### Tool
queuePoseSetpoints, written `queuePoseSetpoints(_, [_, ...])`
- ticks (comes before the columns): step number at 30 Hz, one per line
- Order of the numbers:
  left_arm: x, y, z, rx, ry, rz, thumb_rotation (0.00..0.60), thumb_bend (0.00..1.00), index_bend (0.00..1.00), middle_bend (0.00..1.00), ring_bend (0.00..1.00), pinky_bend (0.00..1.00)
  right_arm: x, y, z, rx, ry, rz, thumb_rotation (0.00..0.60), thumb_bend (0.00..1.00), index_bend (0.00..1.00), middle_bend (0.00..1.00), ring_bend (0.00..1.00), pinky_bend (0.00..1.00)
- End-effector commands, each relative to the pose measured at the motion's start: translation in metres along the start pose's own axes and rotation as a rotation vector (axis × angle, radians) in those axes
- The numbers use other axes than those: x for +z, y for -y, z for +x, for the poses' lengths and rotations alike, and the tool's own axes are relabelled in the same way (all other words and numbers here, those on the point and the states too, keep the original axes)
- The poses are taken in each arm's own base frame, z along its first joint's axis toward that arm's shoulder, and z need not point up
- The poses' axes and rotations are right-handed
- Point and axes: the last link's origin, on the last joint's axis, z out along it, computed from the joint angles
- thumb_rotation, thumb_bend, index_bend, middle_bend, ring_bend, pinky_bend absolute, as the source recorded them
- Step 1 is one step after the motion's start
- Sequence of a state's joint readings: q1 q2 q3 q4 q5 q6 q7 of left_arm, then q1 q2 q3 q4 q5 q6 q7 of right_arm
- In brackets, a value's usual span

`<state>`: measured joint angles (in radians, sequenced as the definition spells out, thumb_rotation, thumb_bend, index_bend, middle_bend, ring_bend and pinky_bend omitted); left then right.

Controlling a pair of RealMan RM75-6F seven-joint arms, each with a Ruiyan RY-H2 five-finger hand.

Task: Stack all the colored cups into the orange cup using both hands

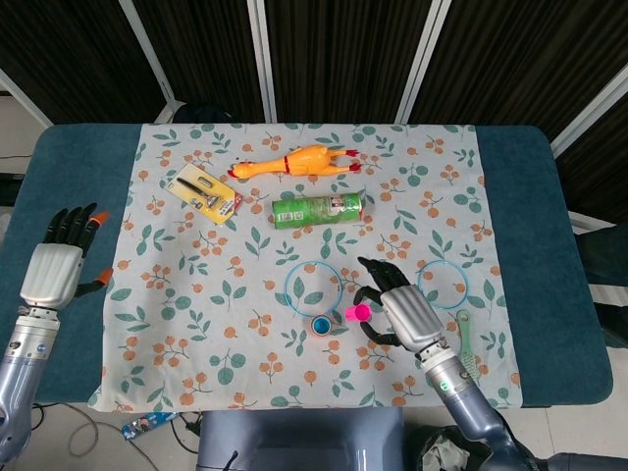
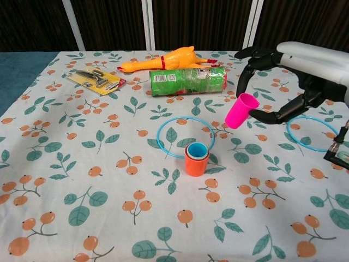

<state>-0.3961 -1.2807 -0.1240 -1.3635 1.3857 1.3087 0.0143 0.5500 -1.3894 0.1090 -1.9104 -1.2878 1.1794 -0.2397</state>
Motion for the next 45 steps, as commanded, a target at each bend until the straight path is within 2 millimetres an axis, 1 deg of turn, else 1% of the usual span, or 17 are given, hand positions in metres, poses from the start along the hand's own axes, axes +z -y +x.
queuePoseSetpoints(1, [0.000,0.001,-0.001,-0.001,0.003,0.004,0.600,0.23,0.13,0.00,0.00,0.00,0.000,0.005,-0.006,0.017,0.004,0.014,0.600,0.46,0.47,0.02,0.05,0.09])
queuePoseSetpoints(5, [0.000,0.003,-0.002,0.000,0.008,0.007,0.600,0.23,0.13,0.00,0.00,0.00,0.003,0.011,-0.013,0.028,0.012,0.034,0.600,0.46,0.47,0.02,0.05,0.09])
queuePoseSetpoints(11, [0.000,0.004,-0.002,0.001,0.009,0.006,0.600,0.23,0.13,0.00,0.00,0.00,0.009,0.015,-0.019,0.014,-0.002,0.059,0.600,0.46,0.47,0.02,0.05,0.09])
queuePoseSetpoints(19, [0.000,0.007,-0.002,0.005,0.010,0.012,0.600,0.23,0.13,0.00,0.00,0.00,0.010,0.012,-0.025,0.026,-0.004,0.068,0.600,0.46,0.47,0.02,0.05,0.09])
queuePoseSetpoints(26, [0.000,0.005,-0.005,0.007,0.016,0.010,0.600,0.23,0.13,0.00,0.00,0.00,0.011,0.018,-0.034,0.059,0.026,0.088,0.600,0.46,0.47,0.02,0.05,0.09])
queuePoseSetpoints(36, [0.000,0.006,-0.004,0.011,0.015,0.011,0.600,0.23,0.12,0.00,0.00,0.00,0.017,0.018,-0.041,0.061,0.029,0.079,0.600,0.46,0.47,0.02,0.05,0.09])
queuePoseSetpoints(45, [0.000,0.007,-0.004,0.012,0.013,0.015,0.600,0.23,0.13,0.00,0.00,0.00,0.022,0.014,-0.046,0.053,0.044,0.060,0.600,0.46,0.47,0.02,0.05,0.09])
